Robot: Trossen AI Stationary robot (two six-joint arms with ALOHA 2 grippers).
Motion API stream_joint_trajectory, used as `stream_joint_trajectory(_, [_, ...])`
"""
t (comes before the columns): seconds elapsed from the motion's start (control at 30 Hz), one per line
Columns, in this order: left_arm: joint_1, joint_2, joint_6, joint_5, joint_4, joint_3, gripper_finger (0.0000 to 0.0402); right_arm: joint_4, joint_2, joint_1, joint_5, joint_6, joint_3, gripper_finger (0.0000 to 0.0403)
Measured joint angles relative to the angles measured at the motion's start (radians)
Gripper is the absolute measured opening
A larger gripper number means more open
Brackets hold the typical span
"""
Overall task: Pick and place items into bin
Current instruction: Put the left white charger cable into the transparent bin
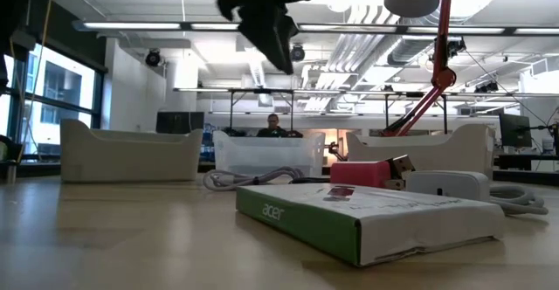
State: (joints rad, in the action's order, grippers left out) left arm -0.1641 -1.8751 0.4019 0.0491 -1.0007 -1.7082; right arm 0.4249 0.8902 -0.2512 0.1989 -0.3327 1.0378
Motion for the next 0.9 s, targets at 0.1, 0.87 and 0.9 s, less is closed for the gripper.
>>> stream_joint_trajectory(0.1, [0.078, 0.000, -0.041, 0.061, 0.006, 0.058, 0.0198, 0.013, 0.001, 0.000, -0.007, 0.000, 0.000, 0.0129])
stream_joint_trajectory(0.87, [0.201, -0.002, -0.410, 0.098, 0.434, 0.477, 0.0198, 0.020, 0.001, 0.000, -0.039, 0.072, 0.000, 0.0129])
stream_joint_trajectory(0.9, [0.201, -0.002, -0.416, 0.098, 0.444, 0.485, 0.0198, 0.020, 0.001, 0.000, -0.039, 0.072, 0.000, 0.0129])
